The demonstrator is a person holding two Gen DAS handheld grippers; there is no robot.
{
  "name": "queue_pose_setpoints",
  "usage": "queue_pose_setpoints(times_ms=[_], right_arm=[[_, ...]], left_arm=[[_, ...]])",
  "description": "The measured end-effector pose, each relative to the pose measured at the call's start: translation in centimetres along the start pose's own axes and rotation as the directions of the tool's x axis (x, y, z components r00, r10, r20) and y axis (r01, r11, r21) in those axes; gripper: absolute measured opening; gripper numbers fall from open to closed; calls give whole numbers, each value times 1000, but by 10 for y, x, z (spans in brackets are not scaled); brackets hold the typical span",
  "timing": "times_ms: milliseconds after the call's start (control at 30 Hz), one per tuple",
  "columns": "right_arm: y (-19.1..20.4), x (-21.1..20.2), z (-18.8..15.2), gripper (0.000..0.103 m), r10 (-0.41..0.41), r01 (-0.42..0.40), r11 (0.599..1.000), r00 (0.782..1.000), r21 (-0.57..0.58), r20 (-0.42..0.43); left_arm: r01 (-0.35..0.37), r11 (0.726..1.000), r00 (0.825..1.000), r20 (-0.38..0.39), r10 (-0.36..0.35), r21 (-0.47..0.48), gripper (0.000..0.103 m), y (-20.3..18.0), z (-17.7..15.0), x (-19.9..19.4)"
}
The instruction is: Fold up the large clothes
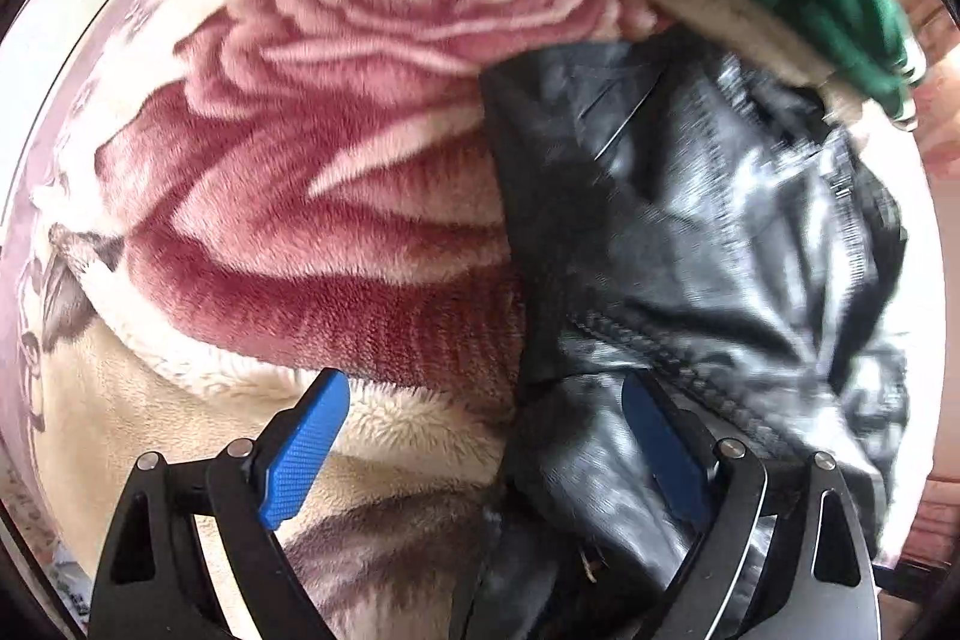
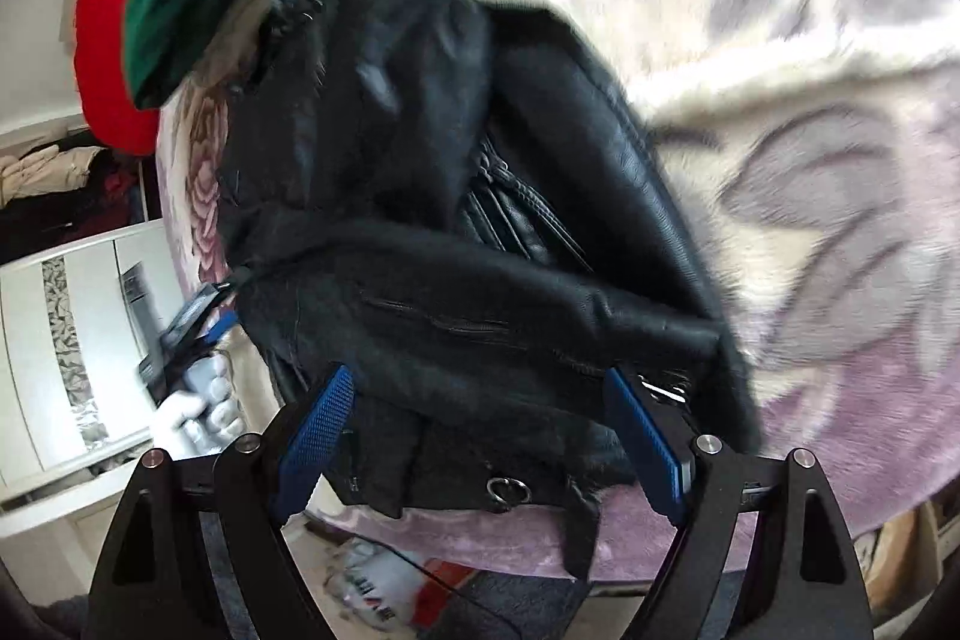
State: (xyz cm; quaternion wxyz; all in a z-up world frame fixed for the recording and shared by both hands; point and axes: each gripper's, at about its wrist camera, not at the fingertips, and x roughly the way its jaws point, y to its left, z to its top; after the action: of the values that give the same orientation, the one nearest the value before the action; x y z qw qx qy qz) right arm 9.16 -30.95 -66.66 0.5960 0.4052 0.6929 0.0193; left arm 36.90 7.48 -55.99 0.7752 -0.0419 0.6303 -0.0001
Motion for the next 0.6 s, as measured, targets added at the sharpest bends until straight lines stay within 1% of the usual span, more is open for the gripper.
queue_pose_setpoints(times_ms=[67, 100, 167, 200, 233, 267, 300, 333, 400, 467, 500, 567, 600], right_arm=[[-22, 24, 6, 85, -106, 109, 992, 994, 70, -40], [-30, 31, 7, 83, -143, 147, 984, 988, 99, -53], [-27, 26, 10, 83, -145, 151, 983, 987, 103, -62], [-21, 17, 11, 83, -128, 134, 986, 990, 97, -66], [-14, 8, 13, 83, -96, 101, 991, 994, 89, -57], [-4, -5, 16, 83, -61, 64, 995, 997, 72, -40], [8, -18, 23, 83, -47, 48, 998, 999, 41, -20], [20, -28, 32, 83, -50, 50, 999, 999, 1, 2], [48, -42, 65, 83, -94, 99, 990, 994, -103, 51], [73, -42, 105, 83, -139, 155, 970, 986, -189, 97], [88, -37, 132, 83, -170, 198, 950, 977, -241, 131], [114, -21, 177, 84, -214, 260, 908, 962, -328, 170], [131, -8, 201, 84, -241, 292, 878, 954, -380, 176]], left_arm=[[7, 1000, 1000, 21, -7, 0, 93, 0, 0, -14], [26, 1000, 999, 32, -26, 6, 93, 2, 2, -22], [45, 998, 998, 50, -47, 39, 93, 3, 15, -33], [57, 997, 997, 57, -60, 52, 93, 4, 25, -35], [67, 995, 996, 61, -72, 74, 93, 4, 36, -34], [62, 993, 995, 69, -69, 103, 93, -2, 46, -33], [48, 990, 995, 84, -59, 134, 93, -6, 61, -30], [31, 987, 995, 92, -46, 156, 93, -5, 74, -25], [-11, 979, 995, 101, -10, 203, 93, -10, 102, -14], [-23, 973, 996, 92, 2, 228, 93, -18, 130, 7], [-32, 969, 996, 84, 12, 244, 93, -25, 141, 16], [-4, 960, 998, 56, -13, 281, 93, -35, 159, 33], [19, 958, 999, 39, -32, 285, 93, -38, 165, 40]])
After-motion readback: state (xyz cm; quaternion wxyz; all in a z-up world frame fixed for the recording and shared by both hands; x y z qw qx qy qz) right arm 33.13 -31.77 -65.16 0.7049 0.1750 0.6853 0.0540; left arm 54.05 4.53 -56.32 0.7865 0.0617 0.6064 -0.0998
